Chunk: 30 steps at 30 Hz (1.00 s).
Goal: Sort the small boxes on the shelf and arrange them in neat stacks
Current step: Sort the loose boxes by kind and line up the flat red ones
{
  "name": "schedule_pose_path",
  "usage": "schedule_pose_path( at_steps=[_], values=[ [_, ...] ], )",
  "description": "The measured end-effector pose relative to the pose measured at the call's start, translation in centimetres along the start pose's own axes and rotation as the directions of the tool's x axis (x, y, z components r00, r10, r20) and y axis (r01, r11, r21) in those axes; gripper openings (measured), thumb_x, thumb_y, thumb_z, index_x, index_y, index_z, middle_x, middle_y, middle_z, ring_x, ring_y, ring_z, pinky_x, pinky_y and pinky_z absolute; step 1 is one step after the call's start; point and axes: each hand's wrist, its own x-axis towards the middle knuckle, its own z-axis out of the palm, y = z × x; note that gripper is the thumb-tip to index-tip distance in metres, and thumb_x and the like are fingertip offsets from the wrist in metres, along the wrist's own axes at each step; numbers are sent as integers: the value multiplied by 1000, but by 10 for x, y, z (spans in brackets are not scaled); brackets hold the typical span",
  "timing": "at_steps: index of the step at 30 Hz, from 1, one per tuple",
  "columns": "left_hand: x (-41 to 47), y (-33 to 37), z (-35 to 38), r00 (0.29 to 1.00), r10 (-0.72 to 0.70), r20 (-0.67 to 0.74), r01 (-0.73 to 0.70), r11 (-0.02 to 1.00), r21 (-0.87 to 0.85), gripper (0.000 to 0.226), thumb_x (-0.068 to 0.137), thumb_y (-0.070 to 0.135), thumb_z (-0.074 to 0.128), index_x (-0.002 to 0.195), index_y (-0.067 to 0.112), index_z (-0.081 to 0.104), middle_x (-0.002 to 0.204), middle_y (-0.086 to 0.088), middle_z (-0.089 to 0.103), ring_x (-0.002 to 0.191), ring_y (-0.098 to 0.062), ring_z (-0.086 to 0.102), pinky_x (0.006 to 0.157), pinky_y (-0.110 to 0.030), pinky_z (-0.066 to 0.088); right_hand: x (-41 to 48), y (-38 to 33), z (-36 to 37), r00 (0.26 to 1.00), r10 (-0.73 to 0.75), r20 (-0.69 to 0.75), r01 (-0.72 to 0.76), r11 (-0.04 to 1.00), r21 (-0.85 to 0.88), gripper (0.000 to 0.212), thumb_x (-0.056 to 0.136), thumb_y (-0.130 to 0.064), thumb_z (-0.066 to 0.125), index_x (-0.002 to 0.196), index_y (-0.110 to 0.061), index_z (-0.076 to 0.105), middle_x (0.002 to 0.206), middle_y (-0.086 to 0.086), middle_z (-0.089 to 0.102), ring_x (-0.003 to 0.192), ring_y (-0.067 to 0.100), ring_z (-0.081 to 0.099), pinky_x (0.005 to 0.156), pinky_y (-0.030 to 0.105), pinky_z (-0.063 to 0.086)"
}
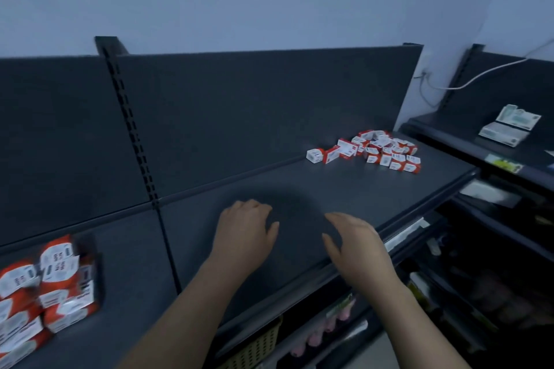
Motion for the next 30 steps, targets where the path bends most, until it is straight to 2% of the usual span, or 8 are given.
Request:
schedule_pose_path(
  at_steps=[3, 6, 13, 19, 25, 30],
  values=[
    [29, 9, 13, 999, 41, 7, -41, 999, -6, 35, 94, 41, 47, 116, 18, 62, 117, 2, 63, 106, -21, 55, 91, -32, 42, 16, 18, -1, 999, 20, -48, -21, 1000, -13, 30, 89, -21, 58, 118, -17, 62, 112, -2, 66, 104, 20, 60, 95, 33, 45],
    [60, 15, 24, 997, 72, 15, -72, 997, -3, 35, 93, 42, 47, 113, 18, 63, 115, 2, 63, 104, -21, 56, 89, -32, 42, 37, 35, -4, 996, 36, -82, -38, 999, -23, 27, 84, -17, 62, 111, -16, 65, 104, -2, 69, 97, 21, 63, 90, 33, 48],
    [127, 33, 44, 987, 153, 38, -153, 988, -17, 34, 92, 42, 48, 111, 18, 63, 113, 1, 63, 104, -21, 56, 88, -33, 43, 77, 73, -9, 988, 130, -83, -134, 990, -45, 39, 91, -25, 56, 128, -16, 57, 125, -2, 62, 115, 18, 56, 104, 35, 41],
    [168, 53, 64, 980, 184, 76, -183, 983, -24, 34, 93, 42, 47, 115, 19, 60, 116, 2, 61, 106, -20, 54, 89, -33, 42, 100, 105, -11, 981, 171, -87, -175, 984, -35, 38, 91, -24, 56, 129, -18, 56, 125, -4, 62, 114, 16, 56, 104, 32, 40],
    [208, 66, 93, 986, 116, 123, -105, 990, -91, 34, 93, 37, 51, 118, 15, 57, 118, -2, 59, 107, -20, 52, 89, -34, 46, 138, 144, -8, 988, 142, -52, -143, 989, -22, 33, 91, -22, 56, 123, -18, 59, 119, -2, 64, 109, 17, 57, 100, 30, 40],
    [248, 79, 119, 992, 23, 124, -9, 993, -116, 34, 91, 31, 55, 121, 17, 56, 116, -2, 58, 104, -19, 54, 85, -33, 48, 182, 187, -10, 991, 125, 42, -124, 992, -28, 43, 95, -31, 50, 137, -22, 48, 135, -4, 53, 123, 15, 49, 104, 28, 36]
  ],
)
